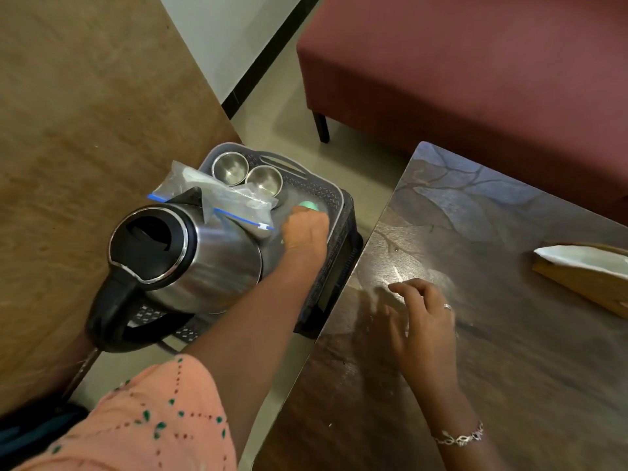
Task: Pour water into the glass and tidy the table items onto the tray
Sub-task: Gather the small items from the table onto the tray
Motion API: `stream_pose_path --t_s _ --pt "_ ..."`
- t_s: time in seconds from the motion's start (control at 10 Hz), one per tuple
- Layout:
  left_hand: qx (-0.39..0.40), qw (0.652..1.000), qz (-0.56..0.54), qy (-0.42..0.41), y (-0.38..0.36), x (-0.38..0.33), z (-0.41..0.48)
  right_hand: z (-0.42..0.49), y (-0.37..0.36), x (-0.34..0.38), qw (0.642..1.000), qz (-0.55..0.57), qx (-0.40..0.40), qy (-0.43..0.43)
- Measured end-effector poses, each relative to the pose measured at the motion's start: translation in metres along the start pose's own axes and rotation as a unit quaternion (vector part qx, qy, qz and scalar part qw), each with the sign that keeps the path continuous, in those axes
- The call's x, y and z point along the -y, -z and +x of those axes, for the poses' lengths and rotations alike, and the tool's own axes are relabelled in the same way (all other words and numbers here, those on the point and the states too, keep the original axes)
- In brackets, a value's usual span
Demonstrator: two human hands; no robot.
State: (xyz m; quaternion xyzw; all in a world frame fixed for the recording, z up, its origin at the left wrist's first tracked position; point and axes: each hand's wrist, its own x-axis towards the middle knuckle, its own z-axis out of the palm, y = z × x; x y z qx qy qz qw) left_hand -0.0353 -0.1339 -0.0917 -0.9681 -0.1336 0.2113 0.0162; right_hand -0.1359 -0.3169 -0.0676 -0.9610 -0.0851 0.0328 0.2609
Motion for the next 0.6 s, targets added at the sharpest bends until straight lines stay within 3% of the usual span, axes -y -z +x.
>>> stream_pose_path --t_s 0.6 --pt "-0.007 1.000 0.019 0.007 0.002 0.010 0.006 -0.022 0.000 -0.015 0.999 0.022 -0.010 -0.030"
